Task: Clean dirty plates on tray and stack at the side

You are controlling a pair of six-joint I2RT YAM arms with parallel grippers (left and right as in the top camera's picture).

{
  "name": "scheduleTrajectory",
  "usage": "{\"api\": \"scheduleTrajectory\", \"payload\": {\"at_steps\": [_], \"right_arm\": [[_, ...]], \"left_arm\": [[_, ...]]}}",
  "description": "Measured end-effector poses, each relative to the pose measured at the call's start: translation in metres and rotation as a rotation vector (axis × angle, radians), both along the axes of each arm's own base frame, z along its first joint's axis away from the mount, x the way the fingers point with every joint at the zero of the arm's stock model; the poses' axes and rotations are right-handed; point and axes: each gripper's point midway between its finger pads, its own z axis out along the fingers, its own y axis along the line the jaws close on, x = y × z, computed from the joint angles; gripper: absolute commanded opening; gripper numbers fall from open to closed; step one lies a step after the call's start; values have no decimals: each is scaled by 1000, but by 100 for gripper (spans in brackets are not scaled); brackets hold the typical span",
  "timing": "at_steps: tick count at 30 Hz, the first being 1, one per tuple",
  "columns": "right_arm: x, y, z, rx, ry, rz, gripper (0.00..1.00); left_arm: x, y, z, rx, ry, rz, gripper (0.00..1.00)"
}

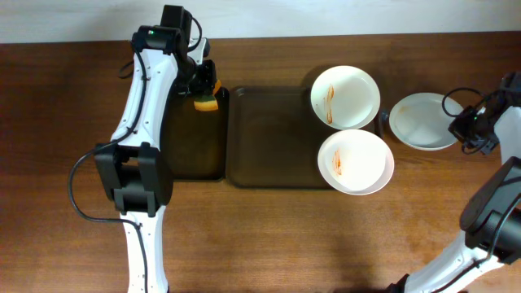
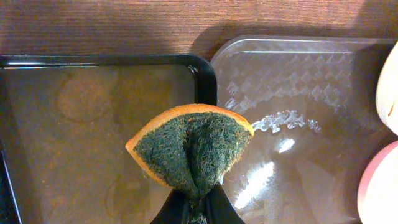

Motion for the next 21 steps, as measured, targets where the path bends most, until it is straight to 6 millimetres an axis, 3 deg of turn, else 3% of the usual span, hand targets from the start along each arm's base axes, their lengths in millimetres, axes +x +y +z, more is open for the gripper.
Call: {"api": "scheduleTrajectory", "payload": {"at_steps": [2, 3, 7, 10, 13, 16, 18, 21], "right_arm": [[-2, -1, -9, -2, 24, 1, 45], [-3, -2, -10, -5, 29, 2, 47], [-18, 10, -10, 49, 97, 6, 47], [-20, 28, 10, 141, 114, 42, 47], [-24, 68, 31, 253, 133, 152, 47], [-23, 113, 38, 299, 160, 289, 47], [-26, 140, 29, 309, 197, 369, 47], [-42, 160, 7, 326, 268, 411, 43]], "left_arm": [[0, 0, 0, 0, 0, 0, 0], [1, 0, 0, 0, -3, 0, 0], [2, 0, 1, -1, -8, 0, 0], [2, 0, 1, -1, -10, 0, 0], [2, 0, 1, -1, -11, 0, 0], [3, 0, 1, -2, -11, 0, 0], [3, 0, 1, -2, -13, 0, 0], [3, 0, 1, -2, -14, 0, 0]]}}
